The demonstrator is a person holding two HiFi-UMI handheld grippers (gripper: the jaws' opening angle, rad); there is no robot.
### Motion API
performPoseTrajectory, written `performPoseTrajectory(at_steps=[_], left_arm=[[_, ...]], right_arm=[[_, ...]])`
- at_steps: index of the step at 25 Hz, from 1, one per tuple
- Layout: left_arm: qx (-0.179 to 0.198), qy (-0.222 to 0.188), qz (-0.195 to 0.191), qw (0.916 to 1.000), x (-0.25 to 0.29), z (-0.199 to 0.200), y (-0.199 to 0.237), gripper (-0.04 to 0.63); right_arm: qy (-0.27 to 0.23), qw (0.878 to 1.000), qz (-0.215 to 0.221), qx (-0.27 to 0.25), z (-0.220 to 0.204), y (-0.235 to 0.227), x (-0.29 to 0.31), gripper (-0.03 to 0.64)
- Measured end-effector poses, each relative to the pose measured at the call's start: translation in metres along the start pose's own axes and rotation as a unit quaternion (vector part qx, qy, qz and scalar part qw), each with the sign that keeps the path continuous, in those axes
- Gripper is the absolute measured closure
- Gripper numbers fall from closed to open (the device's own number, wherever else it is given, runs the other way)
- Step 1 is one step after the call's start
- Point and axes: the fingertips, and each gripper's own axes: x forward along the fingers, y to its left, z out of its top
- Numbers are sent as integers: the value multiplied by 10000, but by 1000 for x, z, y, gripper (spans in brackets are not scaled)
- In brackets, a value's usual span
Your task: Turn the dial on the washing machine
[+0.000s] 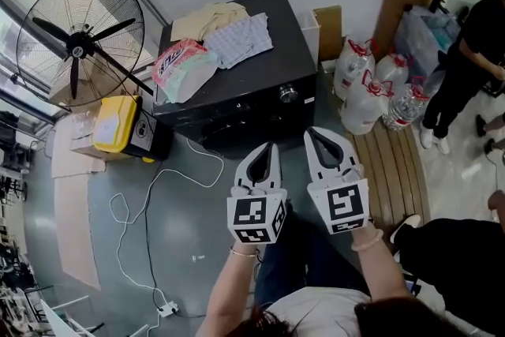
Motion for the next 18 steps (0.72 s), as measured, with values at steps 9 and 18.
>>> performPoseTrajectory(at_steps=[9,18], left_arm=[[33,41,-80,10000,35,-17,34,581],[89,79,-176,9998,69,-31,63,581]], right_arm=[[169,9998,14,-39,-23,5,53,595],[366,9993,-24,-111,-50,5,97,594]])
